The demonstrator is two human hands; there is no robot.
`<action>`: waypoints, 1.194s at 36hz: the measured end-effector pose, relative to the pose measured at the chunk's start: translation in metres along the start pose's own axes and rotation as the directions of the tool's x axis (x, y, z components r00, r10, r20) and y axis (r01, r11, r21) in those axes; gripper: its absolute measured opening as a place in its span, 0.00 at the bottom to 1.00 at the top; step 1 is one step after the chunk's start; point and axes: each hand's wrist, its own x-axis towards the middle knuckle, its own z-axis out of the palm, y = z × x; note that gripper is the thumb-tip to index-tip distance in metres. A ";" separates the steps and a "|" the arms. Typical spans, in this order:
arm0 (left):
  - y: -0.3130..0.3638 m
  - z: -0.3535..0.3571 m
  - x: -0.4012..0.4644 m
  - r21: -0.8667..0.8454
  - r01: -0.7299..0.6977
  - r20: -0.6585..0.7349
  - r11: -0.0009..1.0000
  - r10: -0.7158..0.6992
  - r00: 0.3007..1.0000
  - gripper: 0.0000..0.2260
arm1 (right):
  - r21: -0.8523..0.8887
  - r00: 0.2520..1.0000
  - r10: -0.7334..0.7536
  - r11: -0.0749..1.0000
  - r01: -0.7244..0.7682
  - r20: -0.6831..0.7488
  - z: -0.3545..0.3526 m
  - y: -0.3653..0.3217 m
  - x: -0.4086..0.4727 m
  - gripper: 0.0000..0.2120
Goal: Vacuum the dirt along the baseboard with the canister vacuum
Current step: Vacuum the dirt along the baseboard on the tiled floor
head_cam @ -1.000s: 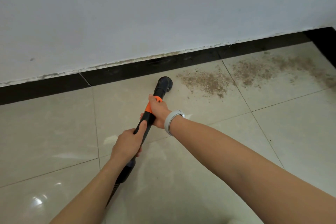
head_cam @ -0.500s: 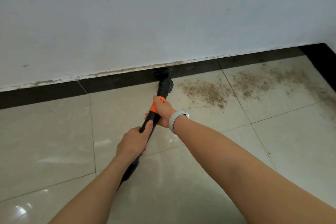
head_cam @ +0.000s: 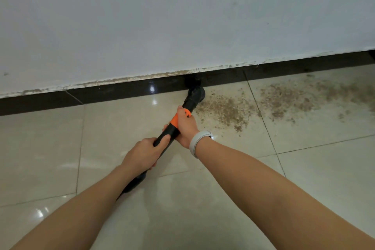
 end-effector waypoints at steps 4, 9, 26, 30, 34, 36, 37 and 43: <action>0.022 0.005 -0.005 0.070 0.021 -0.017 0.997 -0.020 1.000 0.25 | 0.024 0.999 0.018 1.000 -0.019 0.032 -0.012 -0.012 -0.001 0.14; 0.036 0.017 -0.008 0.106 0.044 -0.046 0.993 -0.039 0.998 0.24 | 0.020 0.998 0.035 0.999 -0.036 0.043 -0.025 -0.022 0.001 0.16; 0.109 0.059 0.020 0.098 -0.055 0.070 0.994 0.049 0.996 0.26 | 0.000 0.997 -0.048 0.999 0.048 -0.058 -0.097 -0.078 0.016 0.20; 0.122 0.072 0.030 0.089 -0.096 0.096 0.991 0.087 0.991 0.25 | 0.002 0.990 -0.085 0.996 0.086 -0.110 -0.111 -0.089 0.021 0.21; 0.131 0.079 0.039 0.093 -0.111 0.103 0.989 0.102 0.989 0.25 | -0.012 0.987 -0.086 0.996 0.085 -0.136 -0.124 -0.100 0.018 0.17; 0.135 0.080 0.042 0.091 -0.119 0.106 0.989 0.109 0.988 0.25 | -0.009 0.989 -0.072 0.997 0.072 -0.126 -0.128 -0.106 0.018 0.14; 0.138 0.080 0.043 0.092 -0.124 0.114 0.988 0.113 0.987 0.26 | -0.006 0.990 -0.068 0.998 0.068 -0.127 -0.130 -0.108 0.016 0.14; 0.147 0.086 0.040 0.078 -0.134 0.165 0.988 0.120 0.979 0.26 | -0.014 0.990 -0.050 0.999 0.049 -0.135 -0.137 -0.113 0.010 0.16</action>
